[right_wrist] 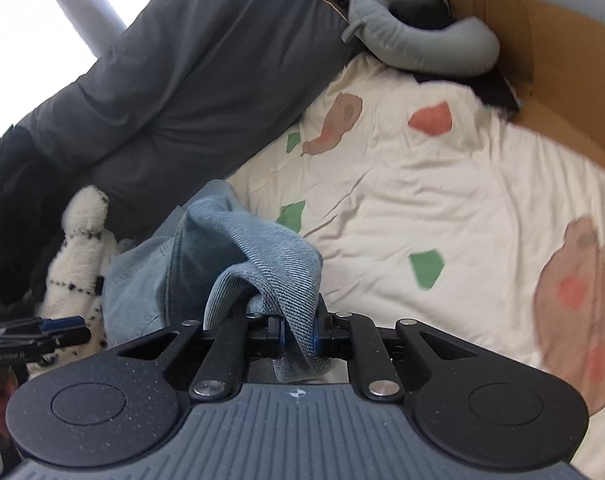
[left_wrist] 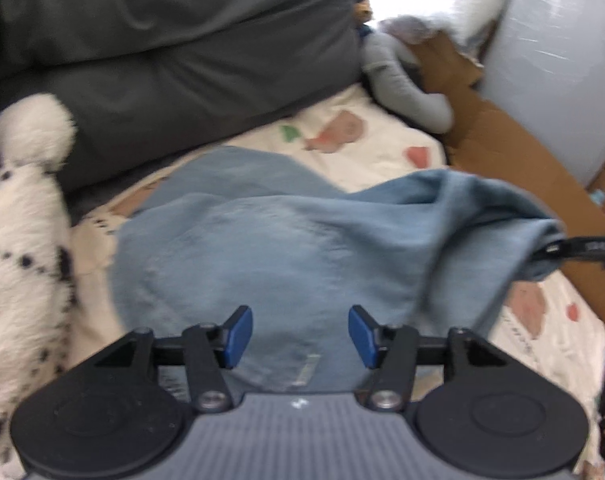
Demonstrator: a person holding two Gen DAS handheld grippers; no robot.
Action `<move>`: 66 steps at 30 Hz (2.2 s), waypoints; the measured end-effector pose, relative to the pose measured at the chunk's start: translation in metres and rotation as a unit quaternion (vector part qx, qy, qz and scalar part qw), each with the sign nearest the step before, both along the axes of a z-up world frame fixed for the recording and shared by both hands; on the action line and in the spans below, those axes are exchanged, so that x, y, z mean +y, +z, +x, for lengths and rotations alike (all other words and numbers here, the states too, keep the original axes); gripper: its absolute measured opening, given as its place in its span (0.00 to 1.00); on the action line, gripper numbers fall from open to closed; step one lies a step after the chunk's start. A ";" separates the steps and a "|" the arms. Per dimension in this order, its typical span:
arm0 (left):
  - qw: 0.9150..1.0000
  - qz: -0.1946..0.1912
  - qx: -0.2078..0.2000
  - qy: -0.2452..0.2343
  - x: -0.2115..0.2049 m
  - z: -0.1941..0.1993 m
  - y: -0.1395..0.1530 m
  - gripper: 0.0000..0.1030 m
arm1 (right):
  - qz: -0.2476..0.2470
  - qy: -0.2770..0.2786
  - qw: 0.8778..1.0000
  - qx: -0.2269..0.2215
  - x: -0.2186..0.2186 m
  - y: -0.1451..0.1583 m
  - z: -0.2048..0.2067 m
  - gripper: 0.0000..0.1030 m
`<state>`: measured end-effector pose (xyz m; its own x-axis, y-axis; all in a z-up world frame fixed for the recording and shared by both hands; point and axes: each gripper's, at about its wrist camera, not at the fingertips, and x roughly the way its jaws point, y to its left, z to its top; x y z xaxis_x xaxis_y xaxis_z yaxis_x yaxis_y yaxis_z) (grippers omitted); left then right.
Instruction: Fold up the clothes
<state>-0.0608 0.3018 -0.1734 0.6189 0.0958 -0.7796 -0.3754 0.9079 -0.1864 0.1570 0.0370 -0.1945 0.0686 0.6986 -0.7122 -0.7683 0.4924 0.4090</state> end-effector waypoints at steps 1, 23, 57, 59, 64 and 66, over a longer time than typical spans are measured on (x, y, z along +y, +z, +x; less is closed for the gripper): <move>1.000 0.005 0.004 0.008 0.006 -0.002 -0.001 0.61 | -0.002 0.002 1.000 -0.008 0.000 0.006 0.002 0.09; 0.998 0.035 0.023 0.056 0.063 0.022 -0.021 0.72 | -0.030 0.001 0.992 -0.127 0.011 0.102 0.067 0.09; 0.992 0.018 0.084 0.090 0.110 0.141 -0.116 0.05 | -0.184 -0.006 0.981 -0.067 -0.140 0.010 0.109 0.23; 0.994 0.028 0.067 0.079 0.107 0.146 -0.101 0.04 | -0.179 -0.004 0.982 -0.059 -0.142 0.009 0.108 0.23; 0.997 0.049 0.021 0.051 0.096 0.161 -0.058 0.04 | -0.168 0.004 0.985 -0.045 -0.142 0.010 0.104 0.26; 0.997 0.061 0.000 0.040 0.088 0.169 -0.037 0.04 | -0.164 0.010 0.985 -0.051 -0.140 0.012 0.099 0.35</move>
